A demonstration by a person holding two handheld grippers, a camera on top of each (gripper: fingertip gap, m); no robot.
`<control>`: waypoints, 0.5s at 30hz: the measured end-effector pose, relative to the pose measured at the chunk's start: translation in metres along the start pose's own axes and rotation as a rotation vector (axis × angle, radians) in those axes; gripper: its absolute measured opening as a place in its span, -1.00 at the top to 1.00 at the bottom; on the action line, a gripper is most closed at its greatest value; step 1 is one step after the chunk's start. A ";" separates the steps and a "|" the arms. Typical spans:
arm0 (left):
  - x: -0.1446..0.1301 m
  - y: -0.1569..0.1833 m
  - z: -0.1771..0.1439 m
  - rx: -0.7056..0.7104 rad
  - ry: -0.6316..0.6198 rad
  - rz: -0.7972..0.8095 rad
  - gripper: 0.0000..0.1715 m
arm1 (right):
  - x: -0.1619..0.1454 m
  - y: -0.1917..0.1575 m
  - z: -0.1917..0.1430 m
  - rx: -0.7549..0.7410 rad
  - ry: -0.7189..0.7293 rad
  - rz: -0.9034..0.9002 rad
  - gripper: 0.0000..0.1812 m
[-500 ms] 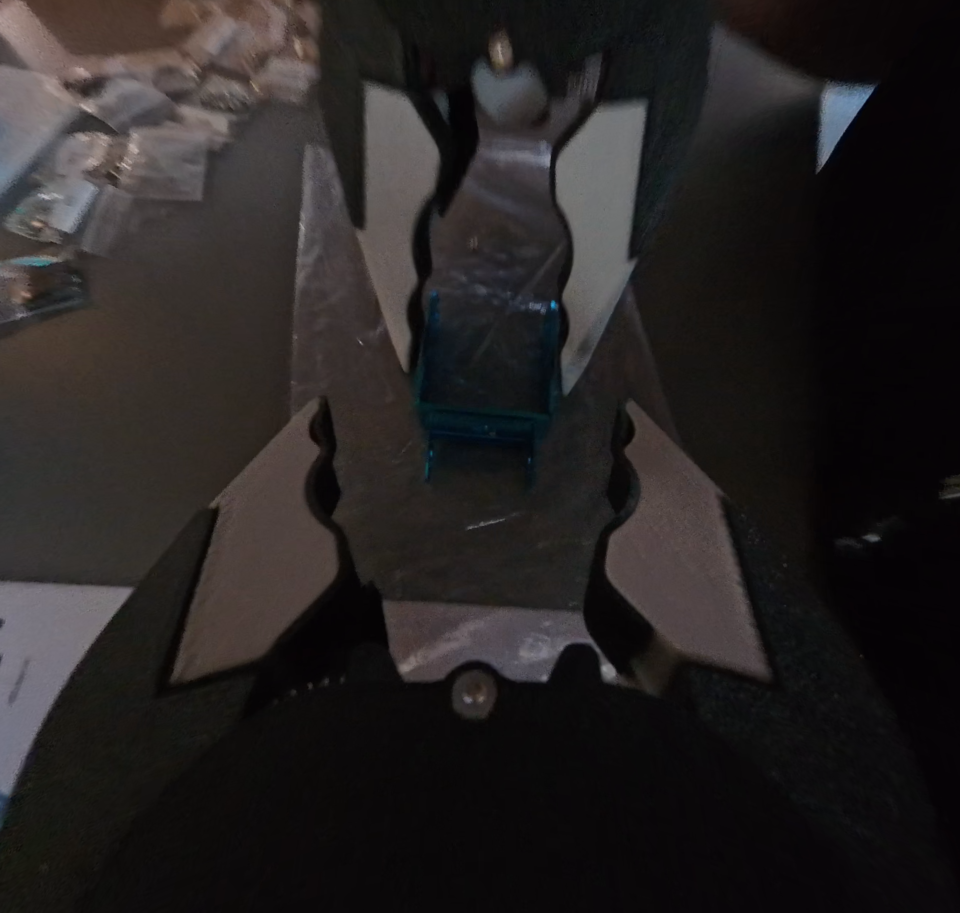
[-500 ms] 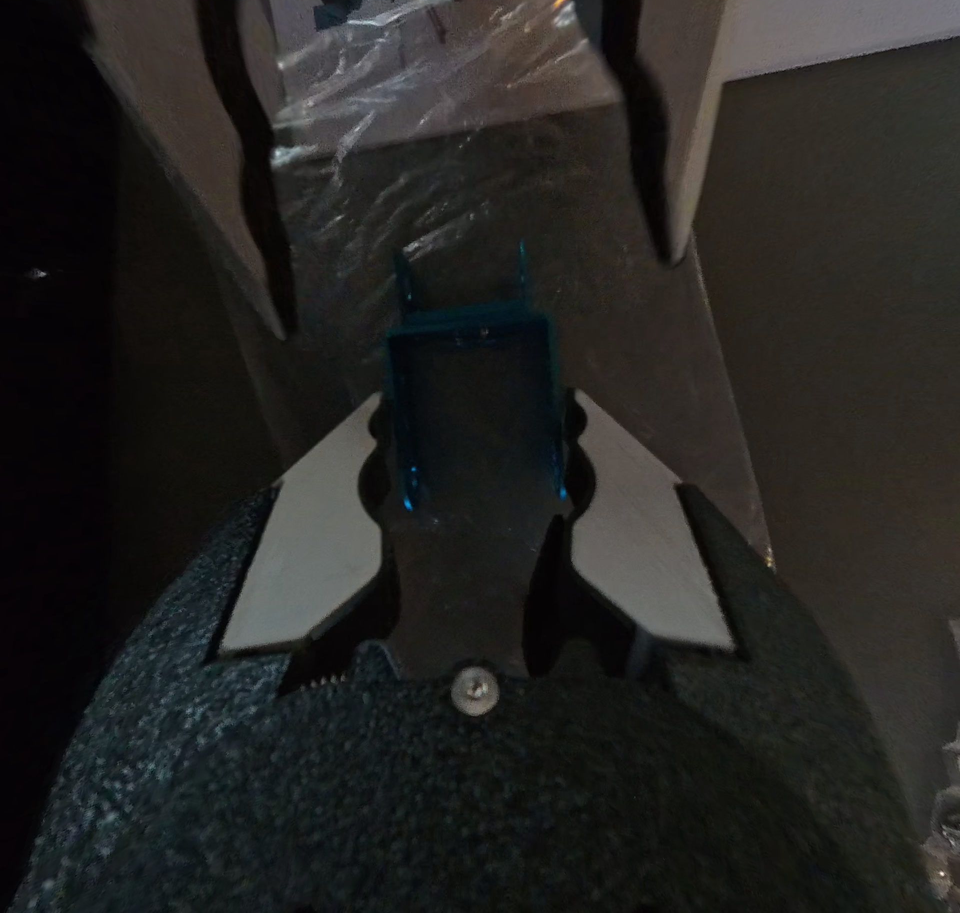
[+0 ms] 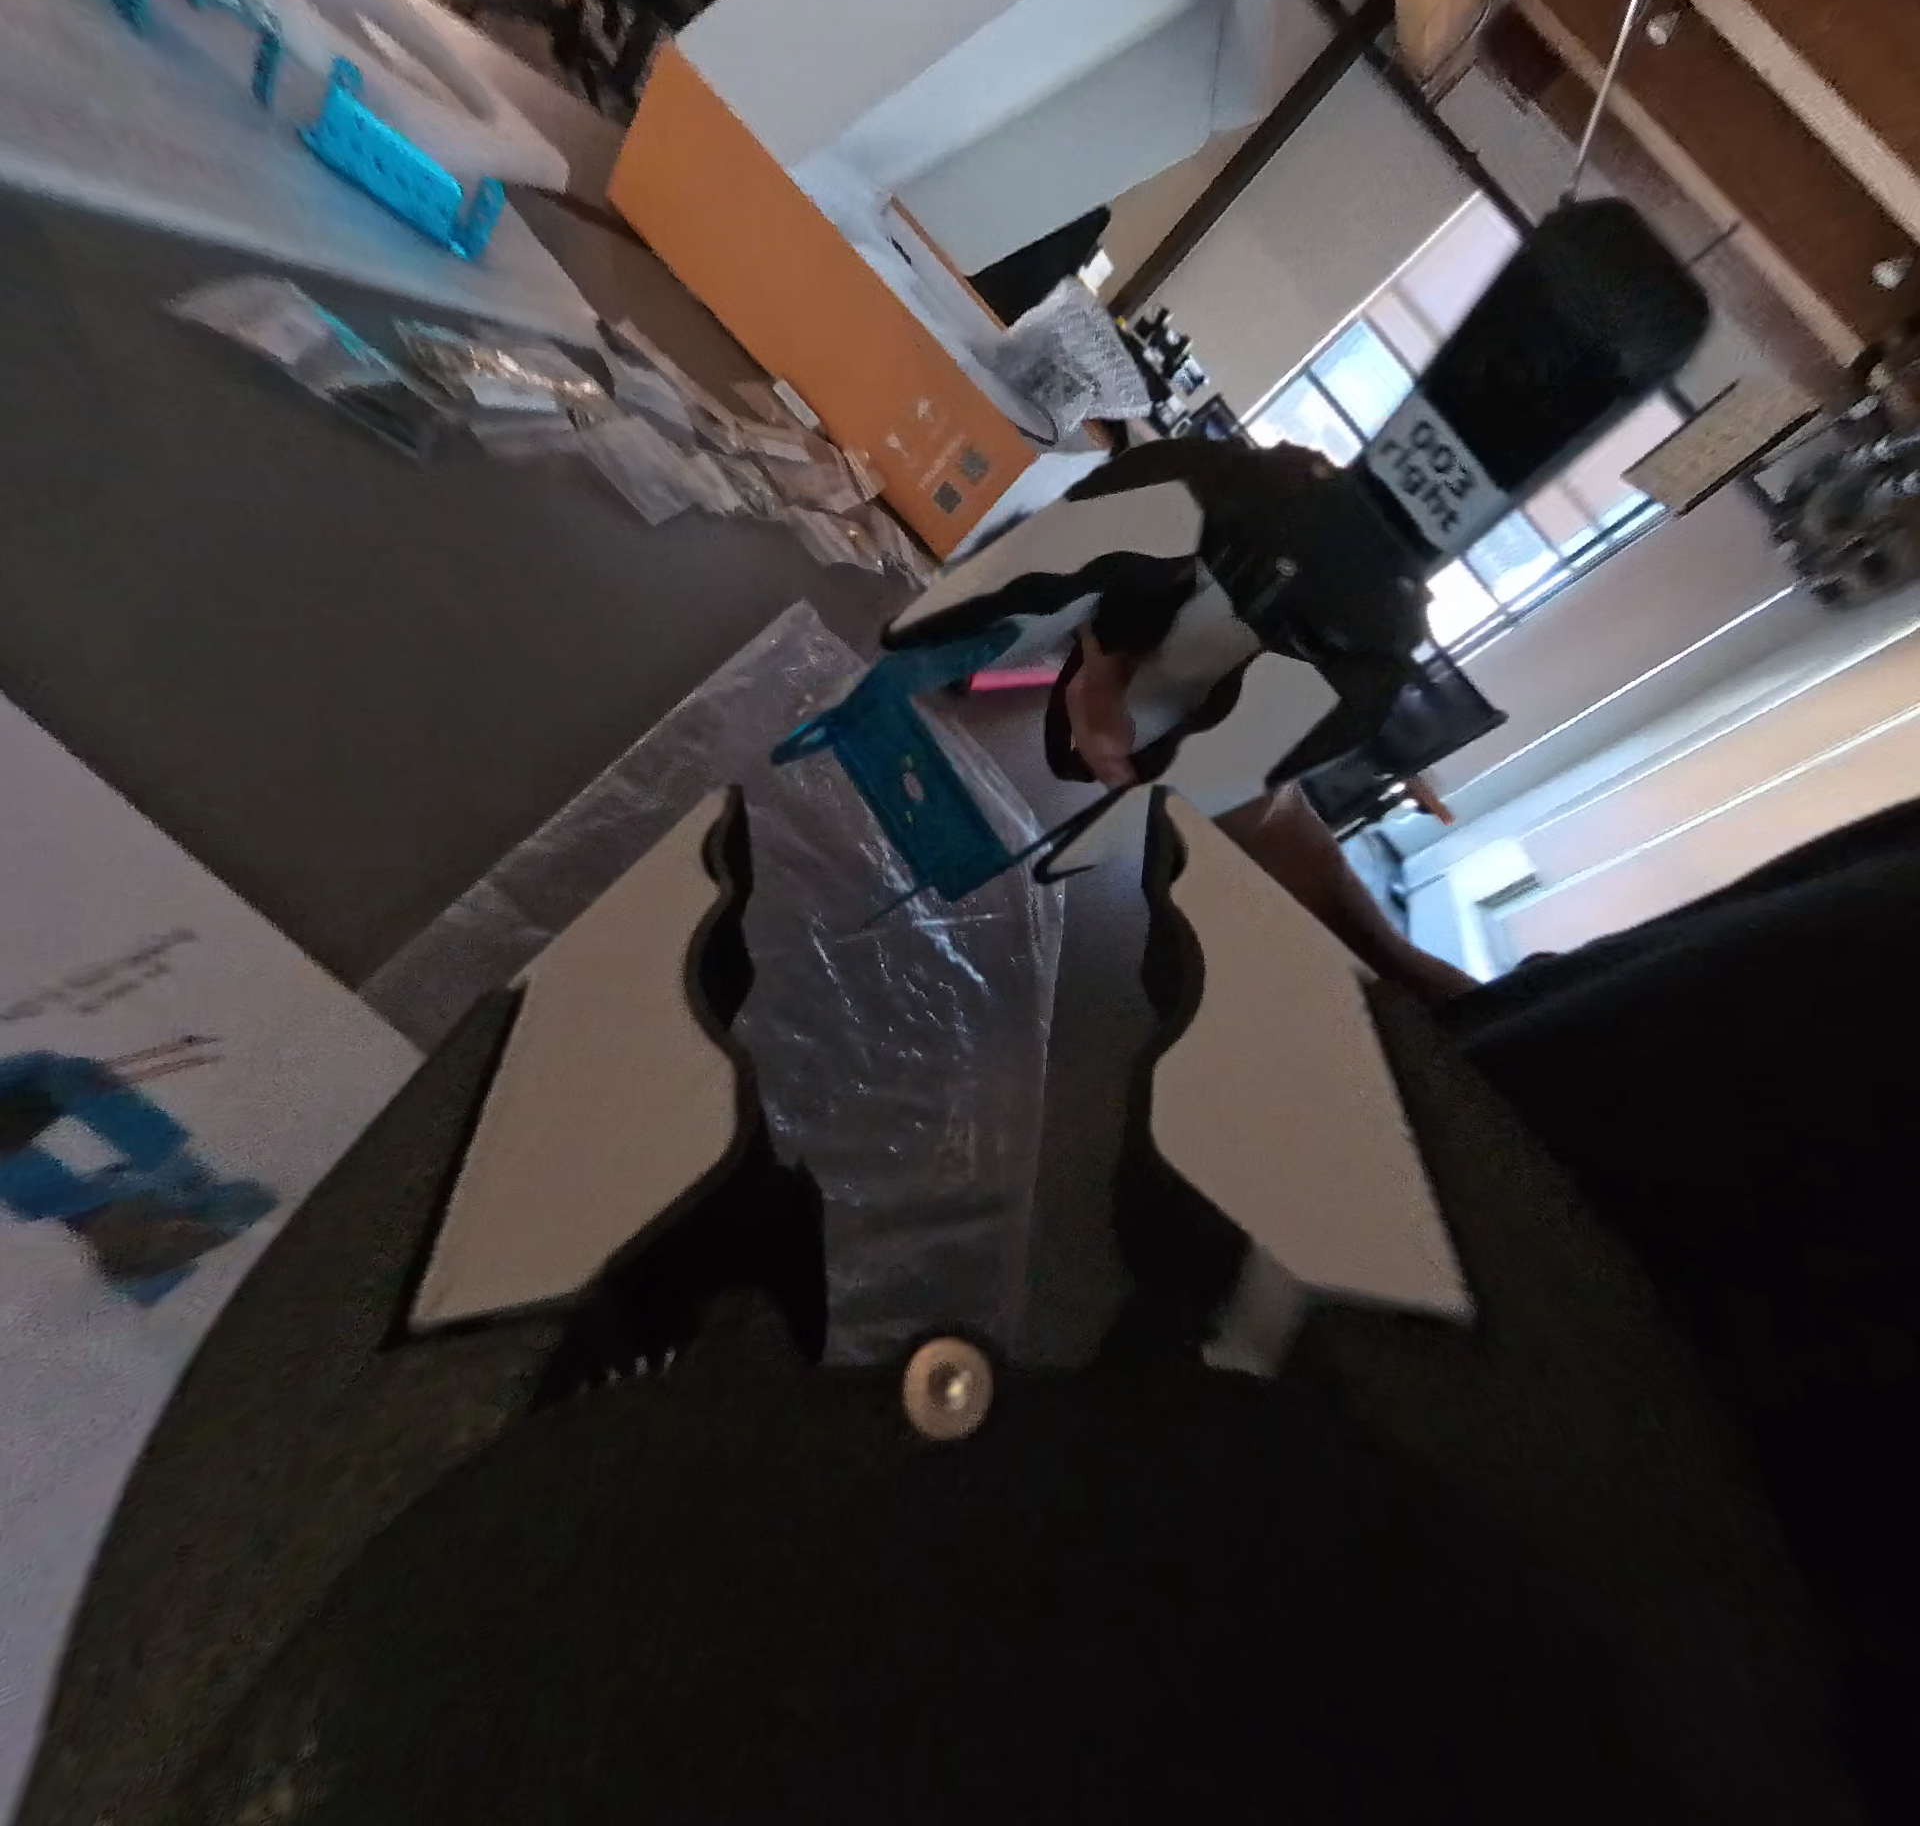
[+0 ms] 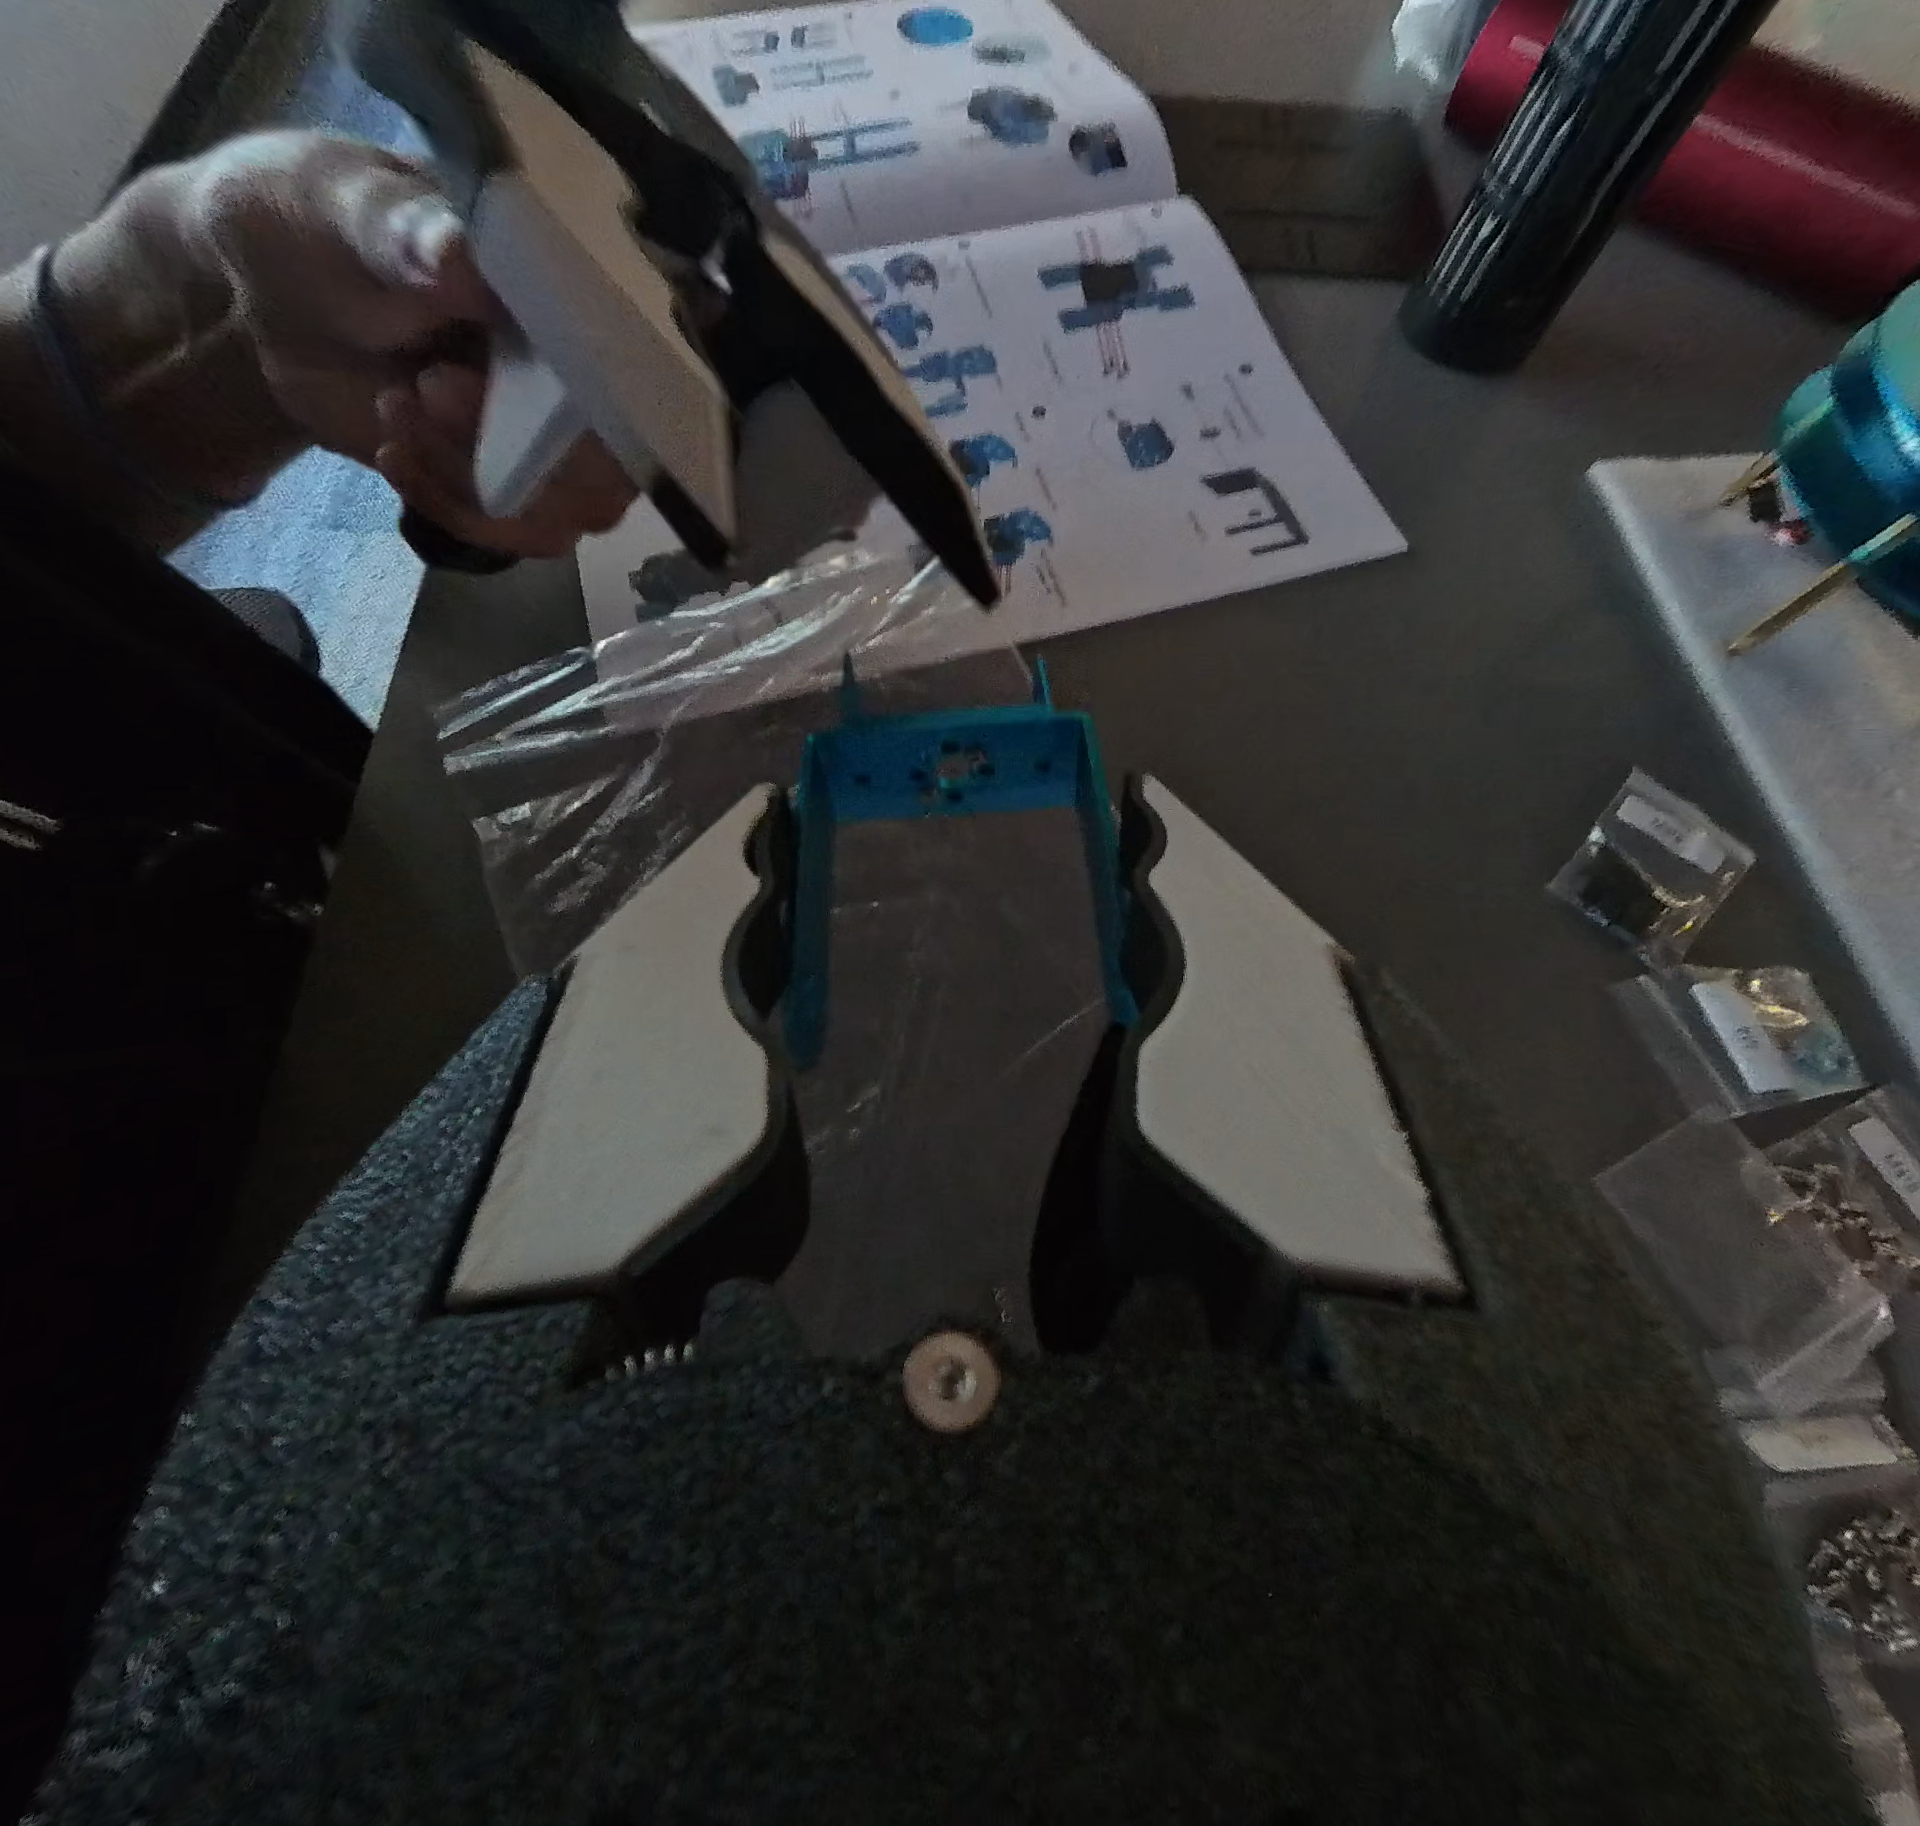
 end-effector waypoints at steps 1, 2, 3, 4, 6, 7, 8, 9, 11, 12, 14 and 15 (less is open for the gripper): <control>-0.003 -0.007 0.003 -0.014 -0.011 -0.045 0.11 | 0.002 -0.002 -0.002 -0.009 0.033 -0.007 0.30; -0.007 -0.014 0.006 -0.047 -0.029 -0.100 0.07 | 0.004 -0.005 -0.003 -0.004 0.050 -0.011 0.30; -0.010 -0.019 0.008 -0.099 -0.034 -0.160 0.07 | 0.006 -0.007 -0.005 -0.009 0.057 -0.023 0.31; -0.012 -0.025 0.009 -0.144 -0.014 -0.225 0.10 | 0.008 -0.009 -0.006 -0.016 0.065 -0.044 0.31; -0.012 -0.031 0.012 -0.244 0.014 -0.356 0.12 | 0.011 -0.012 -0.008 -0.027 0.067 -0.079 0.31; -0.011 -0.030 0.014 -0.306 0.014 -0.399 0.16 | 0.013 -0.013 -0.009 -0.039 0.077 -0.101 0.30; -0.010 -0.027 0.016 -0.348 0.002 -0.424 0.19 | 0.015 -0.014 -0.009 -0.042 0.079 -0.118 0.30; -0.010 -0.025 0.019 -0.379 -0.018 -0.441 0.20 | 0.017 -0.014 -0.010 -0.054 0.085 -0.137 0.30; -0.010 -0.020 0.025 -0.441 -0.030 -0.473 0.30 | 0.020 -0.016 -0.011 -0.075 0.104 -0.179 0.30; -0.009 -0.017 0.028 -0.475 -0.022 -0.487 0.41 | 0.020 -0.016 -0.011 -0.088 0.104 -0.195 0.30; -0.007 -0.017 0.029 -0.477 -0.012 -0.482 0.62 | 0.019 -0.016 -0.012 -0.119 0.117 -0.221 0.30; -0.006 -0.018 0.029 -0.453 -0.022 -0.450 0.71 | 0.017 -0.015 -0.012 -0.124 0.115 -0.217 0.29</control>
Point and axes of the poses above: each gripper's, where its closed fingertips meet, z out along the fingers, x out of its top, y = z × x across the jaws, the point moved 7 cm from there along -z, back along the fingers, and after that the axes turned 15 degrees about -x, right-handed, at the moved point
